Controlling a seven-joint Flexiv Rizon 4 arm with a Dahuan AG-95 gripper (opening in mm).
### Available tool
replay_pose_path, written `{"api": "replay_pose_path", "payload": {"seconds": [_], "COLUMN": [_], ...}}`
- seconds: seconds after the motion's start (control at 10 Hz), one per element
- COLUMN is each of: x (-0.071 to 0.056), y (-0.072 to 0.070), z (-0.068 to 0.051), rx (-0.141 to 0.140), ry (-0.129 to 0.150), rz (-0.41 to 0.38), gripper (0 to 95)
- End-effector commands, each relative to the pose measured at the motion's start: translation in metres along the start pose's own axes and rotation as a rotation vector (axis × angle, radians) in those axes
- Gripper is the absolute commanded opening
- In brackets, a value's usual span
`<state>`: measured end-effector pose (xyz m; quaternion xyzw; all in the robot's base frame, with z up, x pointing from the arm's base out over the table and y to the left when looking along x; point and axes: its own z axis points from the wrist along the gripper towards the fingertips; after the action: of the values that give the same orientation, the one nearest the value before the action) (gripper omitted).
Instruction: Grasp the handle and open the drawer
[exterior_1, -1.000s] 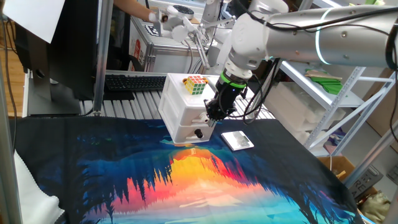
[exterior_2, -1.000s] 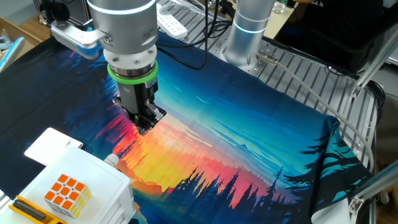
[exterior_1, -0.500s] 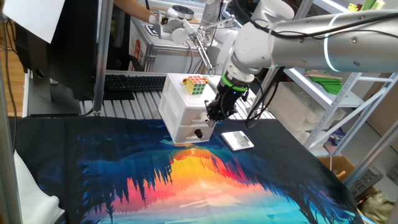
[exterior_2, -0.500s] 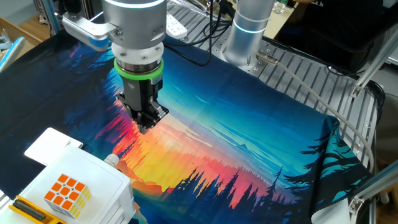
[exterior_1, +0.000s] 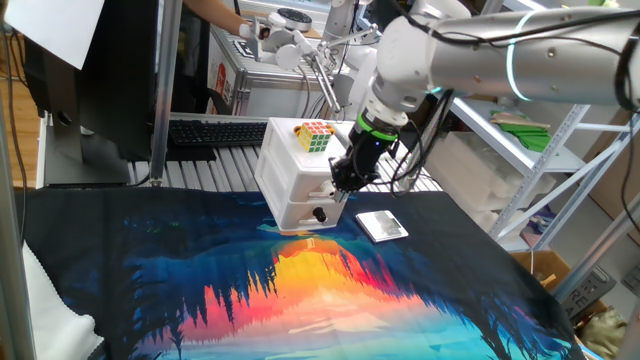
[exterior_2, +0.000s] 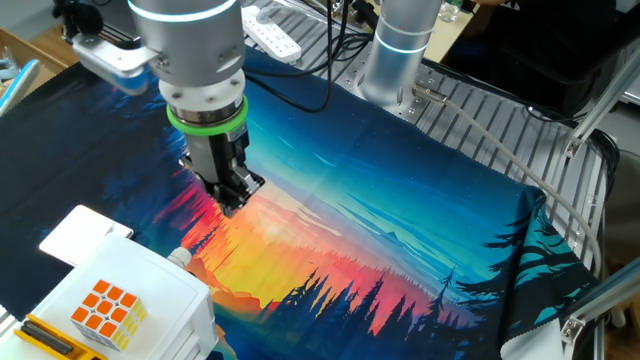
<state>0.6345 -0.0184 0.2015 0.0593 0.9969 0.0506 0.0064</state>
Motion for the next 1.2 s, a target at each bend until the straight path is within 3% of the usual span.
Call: {"api": "replay_pose_path", "payload": {"seconds": [0.1, 0.4, 0.5, 0.6, 1.2], "x": [-0.011, -0.037, -0.046, -0.05, -0.061], "y": [0.005, 0.004, 0.001, -0.002, -0.018], "z": [-0.007, -0.006, -0.002, 0.0, 0.001], "rx": [0.076, 0.074, 0.069, 0.068, 0.073], "ry": [-0.07, -0.082, -0.086, -0.085, -0.08], "rz": [-0.03, -0.098, -0.117, -0.132, -0.181], "gripper": [0.0, 0.0, 19.0, 19.0, 19.0]}}
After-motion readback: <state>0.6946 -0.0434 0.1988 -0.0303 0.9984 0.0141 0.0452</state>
